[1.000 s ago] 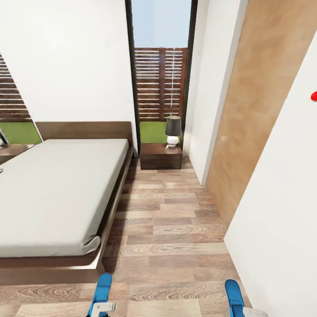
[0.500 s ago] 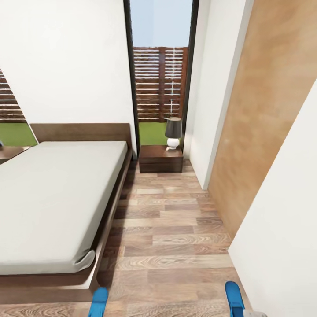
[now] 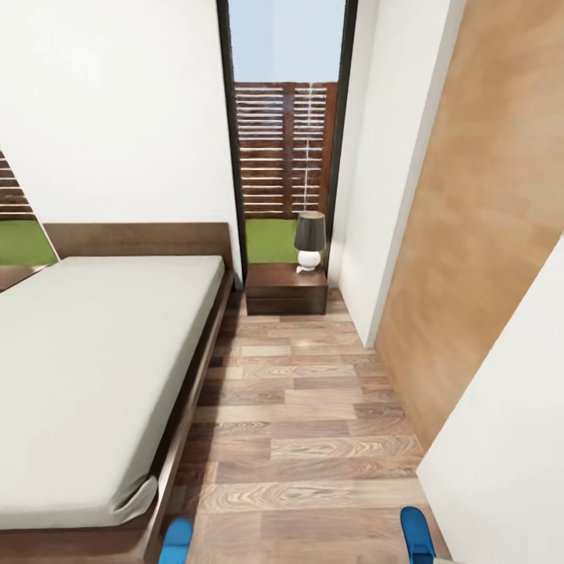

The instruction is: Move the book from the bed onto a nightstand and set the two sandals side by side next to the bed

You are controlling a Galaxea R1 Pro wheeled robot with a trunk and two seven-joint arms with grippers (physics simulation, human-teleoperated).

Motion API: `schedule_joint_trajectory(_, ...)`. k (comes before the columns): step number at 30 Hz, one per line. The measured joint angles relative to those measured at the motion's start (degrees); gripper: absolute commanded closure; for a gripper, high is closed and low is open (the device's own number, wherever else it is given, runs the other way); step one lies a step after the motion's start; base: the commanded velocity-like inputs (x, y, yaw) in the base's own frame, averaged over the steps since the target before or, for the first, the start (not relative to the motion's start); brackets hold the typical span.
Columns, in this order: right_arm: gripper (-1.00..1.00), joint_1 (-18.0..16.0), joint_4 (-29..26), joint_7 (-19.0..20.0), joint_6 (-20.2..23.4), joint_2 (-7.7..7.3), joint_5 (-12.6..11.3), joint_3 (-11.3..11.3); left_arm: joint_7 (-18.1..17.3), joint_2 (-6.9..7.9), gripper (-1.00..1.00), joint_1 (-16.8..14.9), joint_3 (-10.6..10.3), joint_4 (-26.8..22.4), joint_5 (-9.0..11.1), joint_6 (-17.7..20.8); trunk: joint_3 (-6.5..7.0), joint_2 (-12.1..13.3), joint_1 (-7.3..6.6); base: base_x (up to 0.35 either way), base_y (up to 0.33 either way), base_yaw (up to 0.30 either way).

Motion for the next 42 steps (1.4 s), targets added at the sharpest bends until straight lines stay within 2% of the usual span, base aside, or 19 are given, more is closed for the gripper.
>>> schedule_joint_trajectory(17, 1.0, 0.0, 0.1, 0.0, -0.1, 0.05, 0.0, 0.1, 0.1, -0.03, 1.0, 0.0, 0.0, 0.0, -0.1, 0.0, 0.0, 0.0, 0.0, 0.337, 0.0, 0.0)
schedule_joint_trajectory(29, 1.0, 0.0, 0.1, 0.0, -0.1, 0.88, 0.1, 0.1, 0.1, -0.02, 1.0, 0.0, 0.0, 0.0, -0.2, 0.1, 0.0, 0.0, 0.0, 0.336, -0.038, 0.051)
schedule_joint_trajectory(42, 1.0, 0.0, 0.1, 0.0, -0.1, 0.91, 0.1, 0.1, 0.1, -0.03, 1.0, 0.0, 0.0, 0.0, -0.2, 0.1, 0.0, 0.0, 0.0, 0.312, -0.118, 0.036)
